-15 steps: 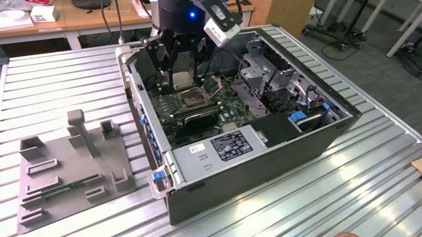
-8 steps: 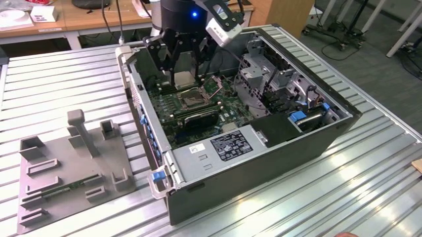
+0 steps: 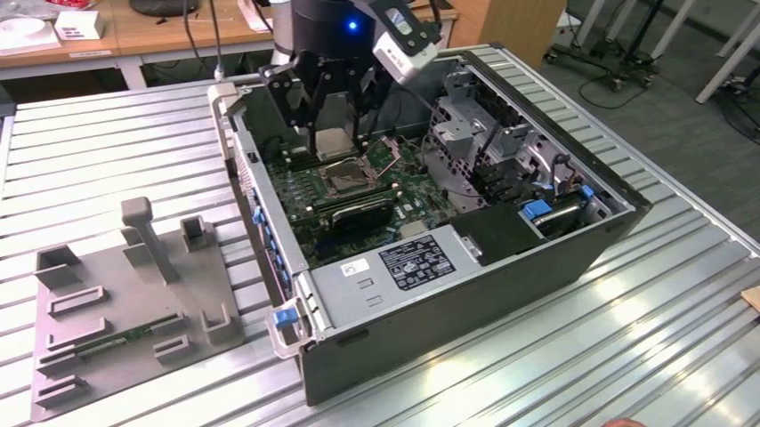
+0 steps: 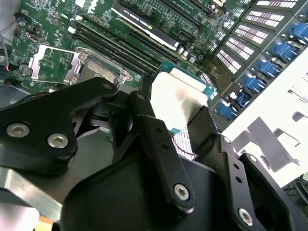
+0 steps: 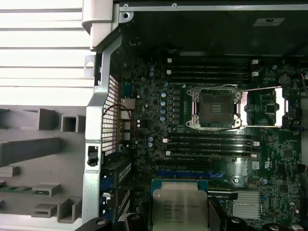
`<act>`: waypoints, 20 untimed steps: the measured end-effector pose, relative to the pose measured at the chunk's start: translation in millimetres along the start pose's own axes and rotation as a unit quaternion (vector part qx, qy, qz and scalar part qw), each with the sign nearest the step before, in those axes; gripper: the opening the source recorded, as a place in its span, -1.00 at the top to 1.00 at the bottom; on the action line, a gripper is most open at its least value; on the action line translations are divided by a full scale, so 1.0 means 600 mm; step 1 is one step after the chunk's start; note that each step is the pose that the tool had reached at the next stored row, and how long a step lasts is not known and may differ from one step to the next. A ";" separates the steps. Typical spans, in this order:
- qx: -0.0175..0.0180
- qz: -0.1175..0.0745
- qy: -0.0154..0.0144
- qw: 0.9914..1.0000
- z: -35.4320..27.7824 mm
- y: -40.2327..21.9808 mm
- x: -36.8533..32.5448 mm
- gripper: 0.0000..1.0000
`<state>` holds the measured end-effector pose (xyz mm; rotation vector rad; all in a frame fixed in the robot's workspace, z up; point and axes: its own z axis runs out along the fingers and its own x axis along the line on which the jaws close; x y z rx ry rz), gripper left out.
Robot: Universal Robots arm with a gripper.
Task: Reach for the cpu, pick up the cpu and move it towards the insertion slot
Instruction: 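Pick up the cpu and move it towards the insertion slot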
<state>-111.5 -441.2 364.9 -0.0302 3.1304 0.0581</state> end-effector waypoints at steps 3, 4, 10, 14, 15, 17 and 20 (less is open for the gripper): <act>0.000 0.000 0.000 1.000 0.000 0.000 -0.006 -0.08; 0.000 0.000 0.000 1.000 0.000 0.000 -0.008 -0.08; 0.000 0.000 0.000 1.000 0.000 -0.001 -0.022 -0.08; 0.000 0.000 0.000 1.000 0.000 -0.001 -0.032 -0.08; 0.000 0.000 0.000 1.000 0.000 -0.001 -0.035 -0.08; 0.000 0.000 0.000 1.000 0.000 -0.001 -0.041 -0.08; 0.000 0.000 0.000 1.000 0.001 -0.001 -0.049 -0.08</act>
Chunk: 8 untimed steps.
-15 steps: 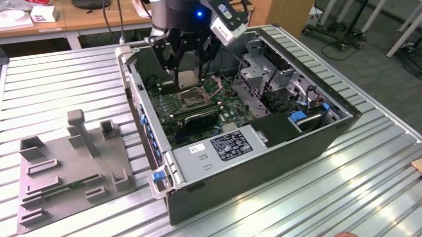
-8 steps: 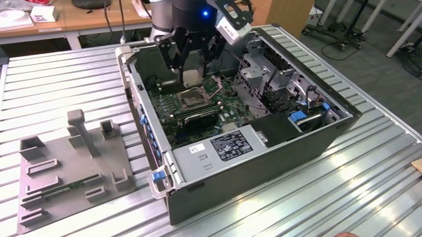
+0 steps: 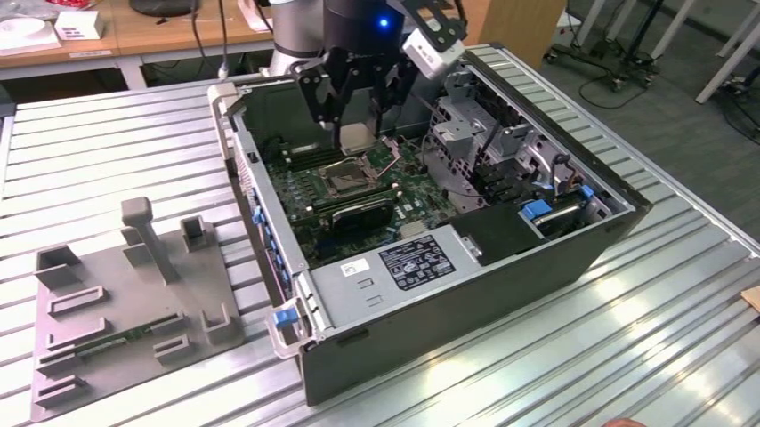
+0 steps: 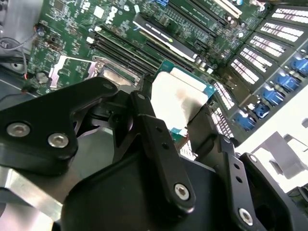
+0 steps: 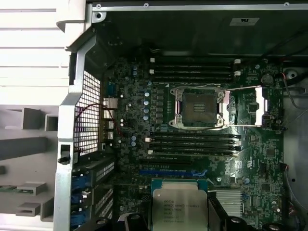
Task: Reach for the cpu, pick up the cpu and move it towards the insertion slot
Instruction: 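Pick up the cpu and move it towards the insertion slot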
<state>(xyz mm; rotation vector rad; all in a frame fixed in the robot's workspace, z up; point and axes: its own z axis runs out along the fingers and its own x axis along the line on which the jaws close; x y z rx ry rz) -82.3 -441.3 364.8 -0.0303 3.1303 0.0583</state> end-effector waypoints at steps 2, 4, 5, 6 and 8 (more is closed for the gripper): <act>0.000 0.000 0.000 1.000 0.000 0.000 -0.005 -0.08; 0.000 0.000 0.000 1.000 0.000 0.000 -0.011 -0.08; 0.000 0.000 0.000 1.000 0.000 0.000 -0.013 -0.08; 0.000 0.000 0.000 1.000 0.000 0.000 -0.016 -0.08; 0.000 0.000 0.000 1.000 0.000 0.000 -0.022 -0.08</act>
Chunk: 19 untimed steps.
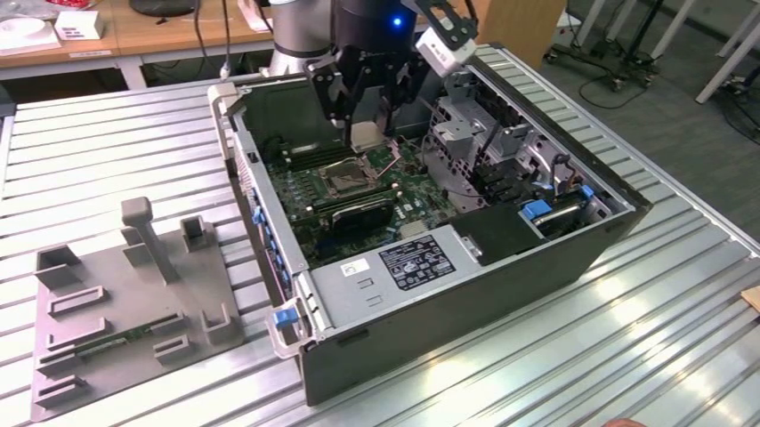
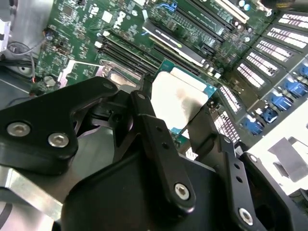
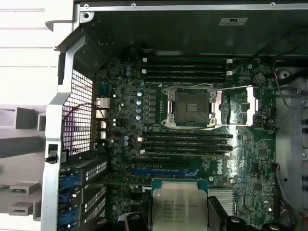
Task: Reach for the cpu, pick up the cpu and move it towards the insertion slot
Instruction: 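Pick up the cpu and move it towards the insertion slot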
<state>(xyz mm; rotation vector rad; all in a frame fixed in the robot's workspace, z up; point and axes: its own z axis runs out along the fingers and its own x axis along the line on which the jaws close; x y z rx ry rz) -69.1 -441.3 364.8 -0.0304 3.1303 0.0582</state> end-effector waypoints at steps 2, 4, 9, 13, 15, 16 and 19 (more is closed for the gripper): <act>0.000 0.000 0.000 1.000 0.000 0.000 -0.005 -0.08; 0.000 0.000 0.000 1.000 0.000 0.000 -0.009 -0.08; 0.000 0.000 0.000 1.000 0.000 0.000 -0.015 -0.08; 0.000 0.000 0.000 1.000 0.000 0.000 -0.016 -0.08; 0.000 0.000 0.000 1.000 0.001 0.001 -0.016 -0.08; 0.000 0.000 0.000 1.000 0.001 0.001 -0.016 -0.08; -0.001 0.000 0.000 1.000 0.002 0.002 -0.016 -0.08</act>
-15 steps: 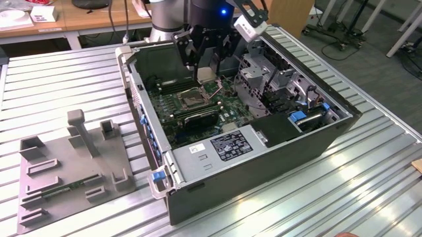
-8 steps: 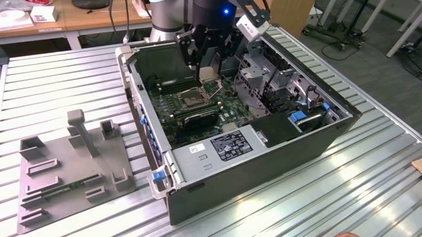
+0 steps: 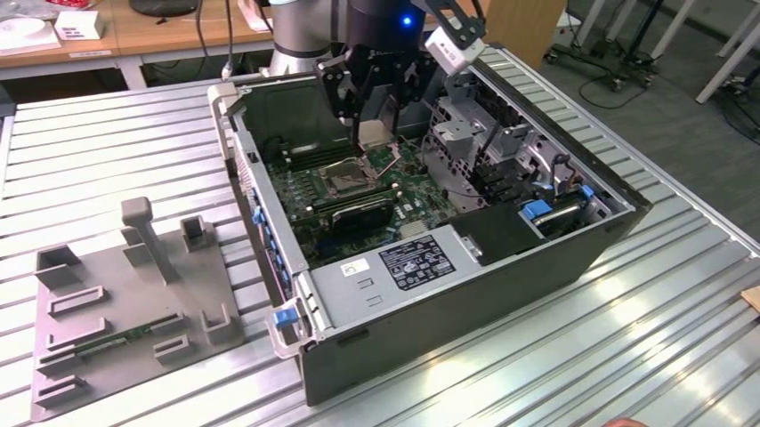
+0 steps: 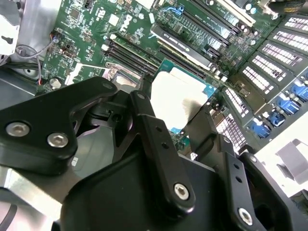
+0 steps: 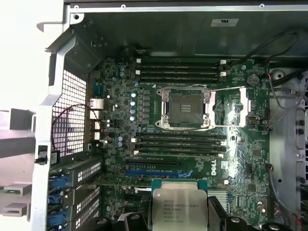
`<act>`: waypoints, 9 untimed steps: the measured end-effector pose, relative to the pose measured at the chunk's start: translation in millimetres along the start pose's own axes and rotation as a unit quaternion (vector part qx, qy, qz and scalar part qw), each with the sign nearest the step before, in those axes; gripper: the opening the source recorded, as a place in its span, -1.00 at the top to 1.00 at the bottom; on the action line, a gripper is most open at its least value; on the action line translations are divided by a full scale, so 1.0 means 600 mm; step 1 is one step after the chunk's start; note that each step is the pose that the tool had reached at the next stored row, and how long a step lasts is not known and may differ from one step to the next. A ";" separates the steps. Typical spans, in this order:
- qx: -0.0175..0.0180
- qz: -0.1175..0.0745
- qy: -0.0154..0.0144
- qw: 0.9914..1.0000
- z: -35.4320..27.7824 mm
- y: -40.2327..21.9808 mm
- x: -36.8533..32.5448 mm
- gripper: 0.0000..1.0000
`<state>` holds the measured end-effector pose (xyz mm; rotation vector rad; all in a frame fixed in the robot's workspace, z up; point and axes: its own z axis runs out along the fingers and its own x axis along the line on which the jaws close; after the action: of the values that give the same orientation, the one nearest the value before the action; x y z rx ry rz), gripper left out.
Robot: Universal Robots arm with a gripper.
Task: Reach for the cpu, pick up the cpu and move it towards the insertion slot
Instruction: 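Pick up the cpu and move it towards the insertion slot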
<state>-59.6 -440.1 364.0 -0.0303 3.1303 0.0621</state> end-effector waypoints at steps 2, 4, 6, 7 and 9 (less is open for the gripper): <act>0.000 0.000 0.000 1.000 0.001 0.001 0.000 -0.08; 0.000 0.000 0.000 1.000 0.001 0.001 0.000 -0.08; 0.000 0.000 0.000 1.000 0.001 0.002 0.000 -0.08; 0.000 0.000 0.000 1.000 0.001 0.002 0.000 -0.08; 0.000 0.000 0.000 1.000 0.001 0.004 0.000 -0.08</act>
<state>-59.7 -437.7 363.4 -0.0301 3.1302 0.0634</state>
